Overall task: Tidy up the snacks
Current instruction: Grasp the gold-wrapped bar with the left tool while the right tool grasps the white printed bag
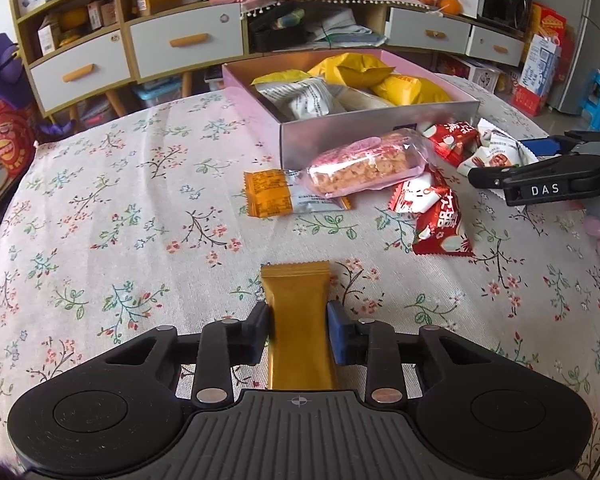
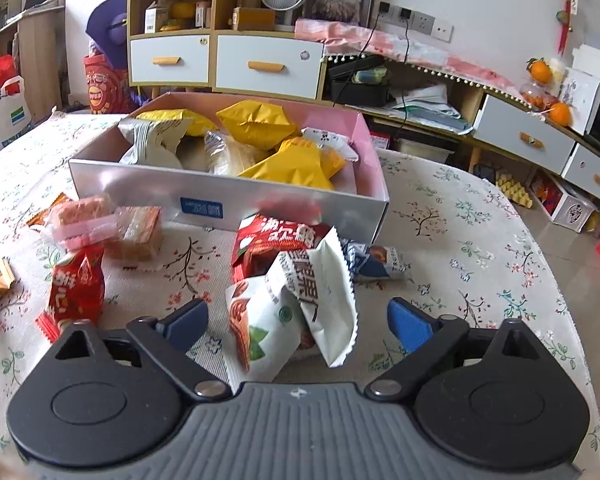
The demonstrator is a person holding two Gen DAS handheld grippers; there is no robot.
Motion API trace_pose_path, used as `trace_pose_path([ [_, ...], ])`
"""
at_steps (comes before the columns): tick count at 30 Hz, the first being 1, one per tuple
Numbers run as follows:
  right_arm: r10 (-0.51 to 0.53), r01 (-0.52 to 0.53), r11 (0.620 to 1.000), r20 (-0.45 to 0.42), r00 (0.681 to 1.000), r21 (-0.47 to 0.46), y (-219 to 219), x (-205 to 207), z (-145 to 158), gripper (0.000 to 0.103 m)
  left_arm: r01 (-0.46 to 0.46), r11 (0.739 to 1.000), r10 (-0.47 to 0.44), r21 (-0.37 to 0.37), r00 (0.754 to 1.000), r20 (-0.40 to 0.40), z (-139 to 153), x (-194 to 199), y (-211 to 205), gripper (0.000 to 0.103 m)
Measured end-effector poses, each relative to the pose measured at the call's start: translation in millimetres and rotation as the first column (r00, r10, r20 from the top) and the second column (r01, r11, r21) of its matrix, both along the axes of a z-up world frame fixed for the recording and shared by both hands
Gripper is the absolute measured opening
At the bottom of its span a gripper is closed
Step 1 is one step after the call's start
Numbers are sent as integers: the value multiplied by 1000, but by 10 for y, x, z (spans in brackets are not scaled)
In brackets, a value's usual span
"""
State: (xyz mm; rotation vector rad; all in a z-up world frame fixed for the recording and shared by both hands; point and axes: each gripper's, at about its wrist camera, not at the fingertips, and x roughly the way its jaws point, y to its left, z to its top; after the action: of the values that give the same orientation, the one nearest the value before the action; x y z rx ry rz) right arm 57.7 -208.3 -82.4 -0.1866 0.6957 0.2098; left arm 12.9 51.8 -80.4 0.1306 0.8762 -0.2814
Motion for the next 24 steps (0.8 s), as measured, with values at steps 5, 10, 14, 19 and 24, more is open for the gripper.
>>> trace_pose_path([
  [5,-10,10,1000,-8,1000,23,-21,39,35,72,-10,1000,10,2,1000,-5,5,9,-14,27],
  [10,-2,3,999,-27,1000,42,-20,55,69,54,-20,1000,20,-1,1000,-12,16,24,-23,26],
  [14,-8,10,999,-39,999,53,-22,65,100,53,-28,1000,28,-7,999,-19,22,38,-23,26],
  [19,-17,21,996,-49,999,85,-44,73,166,50,-43,999,42,-21,999,-24,45,58,-13,26],
  [24,-22,32,992,-75,997,124,-53,89,231,50,-57,998,57,-37,998,-20,106,70,5,26],
])
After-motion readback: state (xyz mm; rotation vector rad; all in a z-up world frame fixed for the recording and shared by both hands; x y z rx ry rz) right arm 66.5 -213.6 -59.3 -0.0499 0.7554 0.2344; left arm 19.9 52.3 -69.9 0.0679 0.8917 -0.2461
